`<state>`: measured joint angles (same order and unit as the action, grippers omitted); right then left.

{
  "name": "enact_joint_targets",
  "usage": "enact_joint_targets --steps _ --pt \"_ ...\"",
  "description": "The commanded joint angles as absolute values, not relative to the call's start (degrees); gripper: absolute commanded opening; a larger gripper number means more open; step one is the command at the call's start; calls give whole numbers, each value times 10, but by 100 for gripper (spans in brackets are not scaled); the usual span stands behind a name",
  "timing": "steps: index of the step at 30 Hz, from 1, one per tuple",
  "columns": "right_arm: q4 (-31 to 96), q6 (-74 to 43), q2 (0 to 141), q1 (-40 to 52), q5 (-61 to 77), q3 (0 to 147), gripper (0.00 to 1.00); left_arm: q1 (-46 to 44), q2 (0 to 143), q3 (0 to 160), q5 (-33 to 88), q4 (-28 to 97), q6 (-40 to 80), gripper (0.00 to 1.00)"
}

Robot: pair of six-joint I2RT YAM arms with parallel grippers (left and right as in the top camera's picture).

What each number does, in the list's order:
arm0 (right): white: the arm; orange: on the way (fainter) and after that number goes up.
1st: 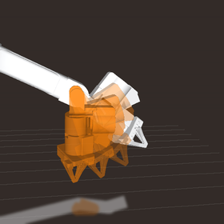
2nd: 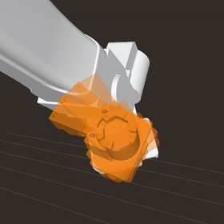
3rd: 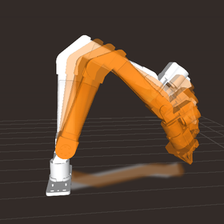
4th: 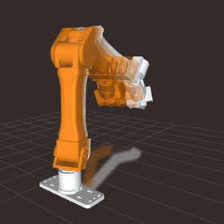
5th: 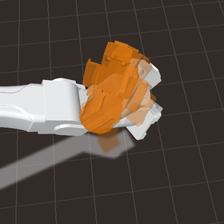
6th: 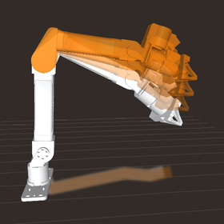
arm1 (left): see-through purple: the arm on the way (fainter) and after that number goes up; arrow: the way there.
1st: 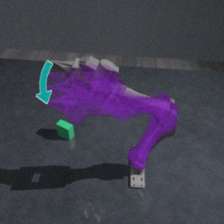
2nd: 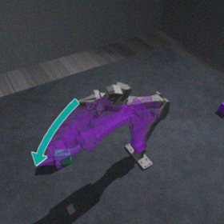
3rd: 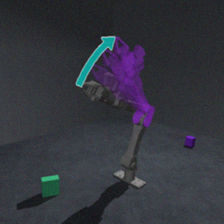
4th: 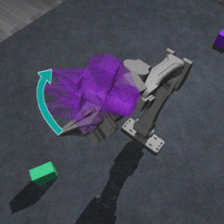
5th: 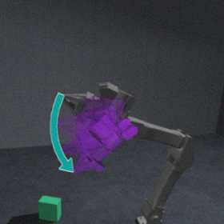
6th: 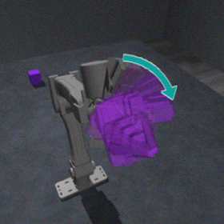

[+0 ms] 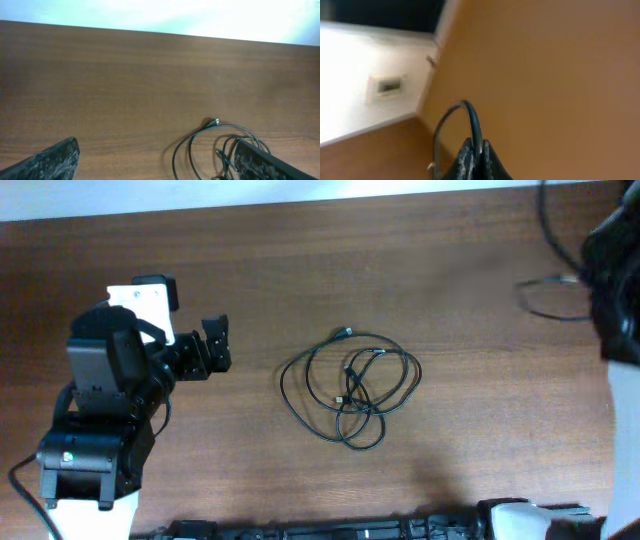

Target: Untangle cables

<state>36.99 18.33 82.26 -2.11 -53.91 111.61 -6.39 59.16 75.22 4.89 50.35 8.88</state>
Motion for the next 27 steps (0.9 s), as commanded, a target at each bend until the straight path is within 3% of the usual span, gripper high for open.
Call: enact_joint_targets --steps 1,6,9,12,22,25,27 --pt "448 -64 851 -138 -473 1121 4 -61 591 754 47 503 96 99" --pt "565 -134 916 -339 -134 1121 4 -61 591 754 47 503 96 99" --pt "629 -222 978 -455 -46 1120 4 -61 591 754 47 503 96 99" --pt "659 -273 1023 -522 -44 1119 4 -61 591 754 47 503 96 99" --pt "685 -295 1091 -573 -17 1102 4 -61 591 754 47 502 96 99" --pt "695 -295 1093 -572 -14 1095 14 -61 591 754 47 503 96 99" --pt "697 -294 1093 -566 -4 1088 15 -61 591 754 47 503 96 99"
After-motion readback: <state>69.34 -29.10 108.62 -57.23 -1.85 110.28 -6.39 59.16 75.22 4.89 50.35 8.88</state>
